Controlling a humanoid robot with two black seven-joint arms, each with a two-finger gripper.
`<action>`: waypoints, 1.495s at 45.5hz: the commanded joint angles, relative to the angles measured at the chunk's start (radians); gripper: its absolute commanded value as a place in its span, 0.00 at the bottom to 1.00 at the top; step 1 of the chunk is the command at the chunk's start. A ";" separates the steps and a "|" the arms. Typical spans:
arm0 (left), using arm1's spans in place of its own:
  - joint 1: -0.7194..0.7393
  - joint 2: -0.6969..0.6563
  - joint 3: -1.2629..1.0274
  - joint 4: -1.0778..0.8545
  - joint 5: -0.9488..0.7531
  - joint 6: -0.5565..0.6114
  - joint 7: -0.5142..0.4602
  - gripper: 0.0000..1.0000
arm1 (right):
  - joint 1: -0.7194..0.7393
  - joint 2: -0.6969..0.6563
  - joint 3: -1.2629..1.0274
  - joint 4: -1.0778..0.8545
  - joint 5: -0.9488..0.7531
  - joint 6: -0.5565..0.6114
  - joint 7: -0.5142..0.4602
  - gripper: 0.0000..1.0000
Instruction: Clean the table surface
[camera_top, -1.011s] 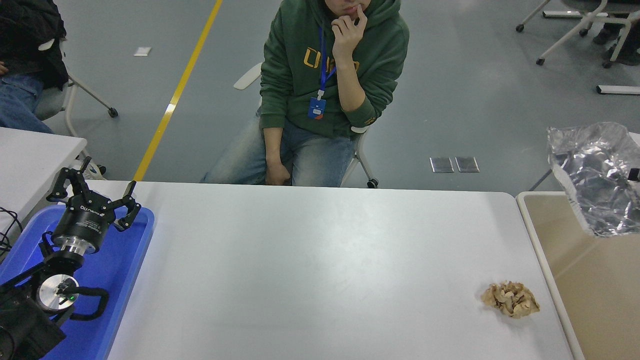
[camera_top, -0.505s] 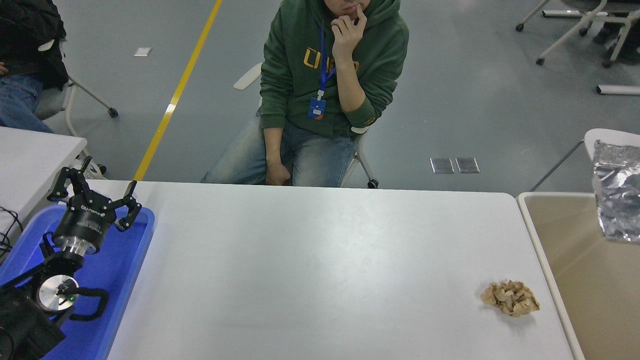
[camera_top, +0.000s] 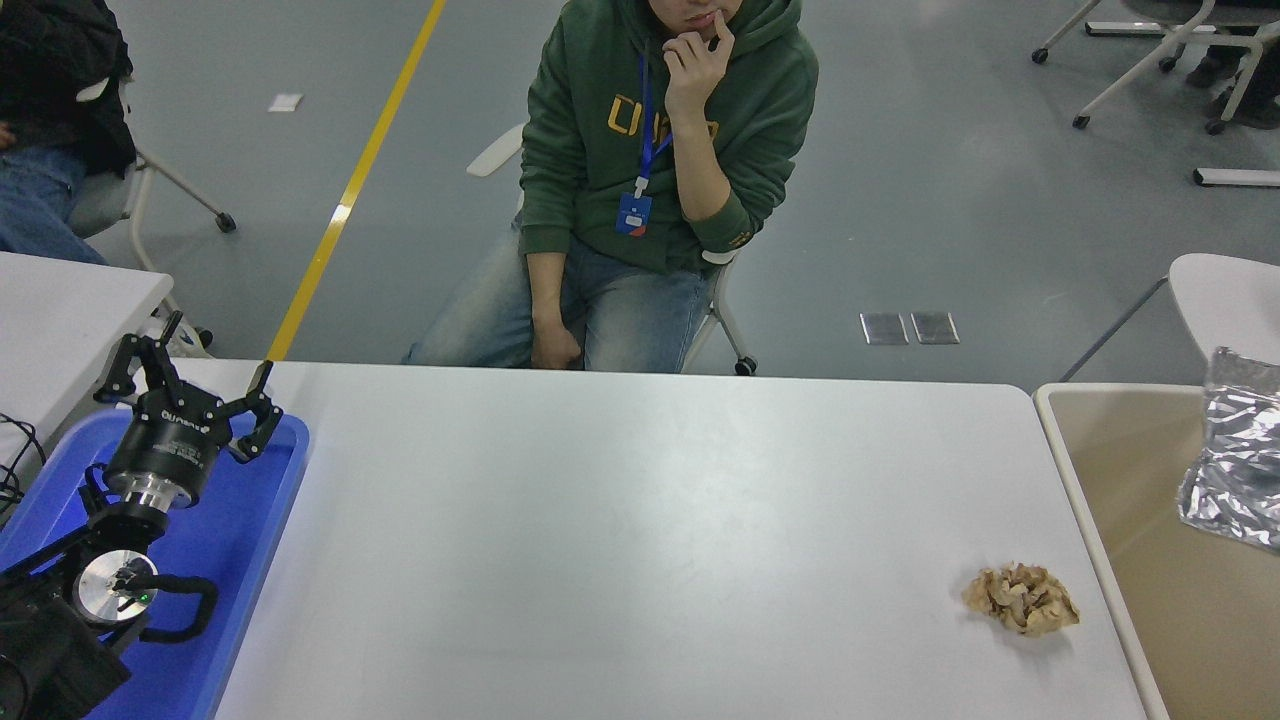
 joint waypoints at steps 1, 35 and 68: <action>0.000 0.000 0.000 0.000 0.000 0.000 0.000 1.00 | -0.063 0.134 0.005 -0.094 0.132 -0.120 -0.007 0.00; 0.000 0.000 0.000 0.000 0.000 0.000 0.000 1.00 | -0.102 0.202 0.009 -0.094 0.204 -0.181 -0.070 0.00; 0.000 0.000 0.001 0.000 0.000 0.000 0.000 1.00 | -0.076 0.197 0.048 -0.091 0.284 -0.178 -0.070 1.00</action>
